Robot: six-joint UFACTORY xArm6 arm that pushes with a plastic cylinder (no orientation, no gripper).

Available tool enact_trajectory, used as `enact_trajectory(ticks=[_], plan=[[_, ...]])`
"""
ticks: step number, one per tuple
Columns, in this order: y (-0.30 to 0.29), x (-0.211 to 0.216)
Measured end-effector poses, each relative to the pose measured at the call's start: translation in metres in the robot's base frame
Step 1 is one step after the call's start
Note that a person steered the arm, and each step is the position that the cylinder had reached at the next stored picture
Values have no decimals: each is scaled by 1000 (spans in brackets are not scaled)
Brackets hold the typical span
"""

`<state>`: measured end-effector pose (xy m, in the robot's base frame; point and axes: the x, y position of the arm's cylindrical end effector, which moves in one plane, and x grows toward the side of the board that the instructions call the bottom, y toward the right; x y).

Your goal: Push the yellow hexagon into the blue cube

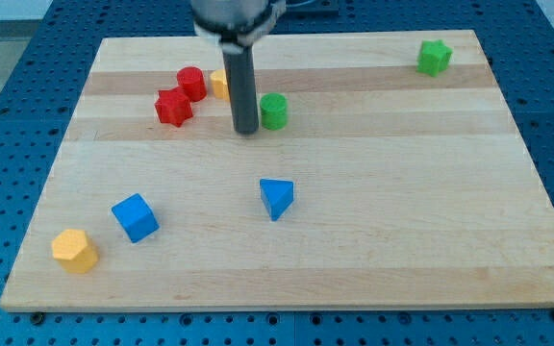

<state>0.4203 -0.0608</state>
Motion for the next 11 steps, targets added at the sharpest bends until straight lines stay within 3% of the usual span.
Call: enact_trajectory(ticks=[1,4,5,6,8,10,11], plan=[[-28,38],[-203,34],[-232,117],[-237,183],[-233,198],[-201,197],[-191,158]])
